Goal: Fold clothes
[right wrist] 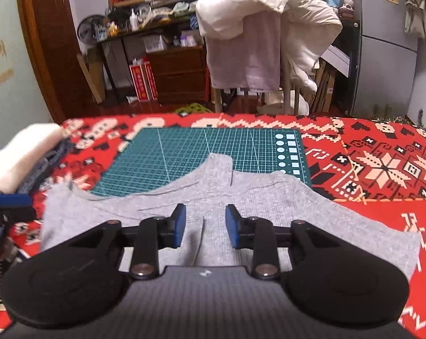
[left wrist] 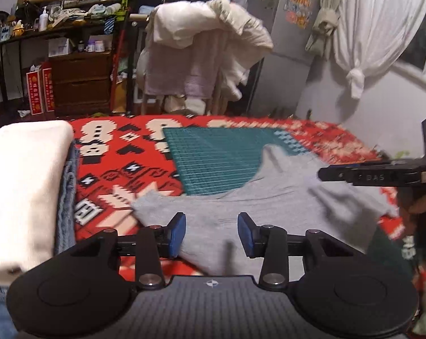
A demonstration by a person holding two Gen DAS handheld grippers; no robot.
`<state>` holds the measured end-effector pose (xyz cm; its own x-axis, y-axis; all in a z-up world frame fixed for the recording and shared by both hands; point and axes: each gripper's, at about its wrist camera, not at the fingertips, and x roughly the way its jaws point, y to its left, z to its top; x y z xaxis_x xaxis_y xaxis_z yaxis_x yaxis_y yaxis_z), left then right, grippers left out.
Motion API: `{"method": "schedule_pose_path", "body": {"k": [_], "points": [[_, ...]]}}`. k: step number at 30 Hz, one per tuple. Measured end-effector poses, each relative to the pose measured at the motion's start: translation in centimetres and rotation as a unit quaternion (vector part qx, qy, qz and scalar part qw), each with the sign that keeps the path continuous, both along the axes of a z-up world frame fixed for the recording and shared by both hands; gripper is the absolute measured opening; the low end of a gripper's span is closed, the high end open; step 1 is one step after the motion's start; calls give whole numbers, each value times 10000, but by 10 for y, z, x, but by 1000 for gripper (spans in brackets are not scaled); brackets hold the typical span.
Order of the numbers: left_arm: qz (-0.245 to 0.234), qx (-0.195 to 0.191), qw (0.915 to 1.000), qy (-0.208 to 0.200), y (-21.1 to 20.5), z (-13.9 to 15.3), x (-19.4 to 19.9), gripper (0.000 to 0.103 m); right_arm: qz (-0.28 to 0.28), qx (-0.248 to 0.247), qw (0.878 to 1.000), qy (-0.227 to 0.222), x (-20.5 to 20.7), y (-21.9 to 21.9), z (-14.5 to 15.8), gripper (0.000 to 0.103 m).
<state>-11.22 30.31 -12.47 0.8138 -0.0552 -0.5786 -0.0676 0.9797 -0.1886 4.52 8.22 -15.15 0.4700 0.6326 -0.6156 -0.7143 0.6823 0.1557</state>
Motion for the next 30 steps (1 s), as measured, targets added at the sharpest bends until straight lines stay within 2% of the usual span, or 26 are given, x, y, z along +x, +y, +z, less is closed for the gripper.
{"method": "schedule_pose_path", "body": {"k": [3,5,10,12,18,25,26,28,29,30], "points": [[-88,31,10000,-1,-17,4,-11,42,-8,135,9999,67,-12,-17,9,45],[-114,74,9999,77,-29,3,-16,42,2,166,9998,122,-22,-27,11,47],[-89,-5,9997,246,-47,-4,-25,38,77,90,9998,158,-49,-44,6,47],[-122,-86,9994,324,-53,-8,-28,28,77,64,9998,186,-58,-50,3,47],[-333,-6,9985,446,-72,-22,-35,26,86,-78,9995,299,-75,-64,-5,47],[-544,138,9971,510,-87,-31,-35,25,275,-159,9980,541,-85,-58,-18,46],[-565,191,9969,516,-88,-31,-35,25,328,-197,9978,550,-87,-55,-19,44],[-604,277,9964,534,-91,-33,-35,25,399,-310,9971,566,-90,-47,-22,29],[-628,317,9960,544,-93,-34,-35,25,454,-365,9967,568,-92,-43,-24,17],[-652,369,9957,551,-95,-34,-36,25,514,-418,9962,569,-95,-39,-26,12]]}}
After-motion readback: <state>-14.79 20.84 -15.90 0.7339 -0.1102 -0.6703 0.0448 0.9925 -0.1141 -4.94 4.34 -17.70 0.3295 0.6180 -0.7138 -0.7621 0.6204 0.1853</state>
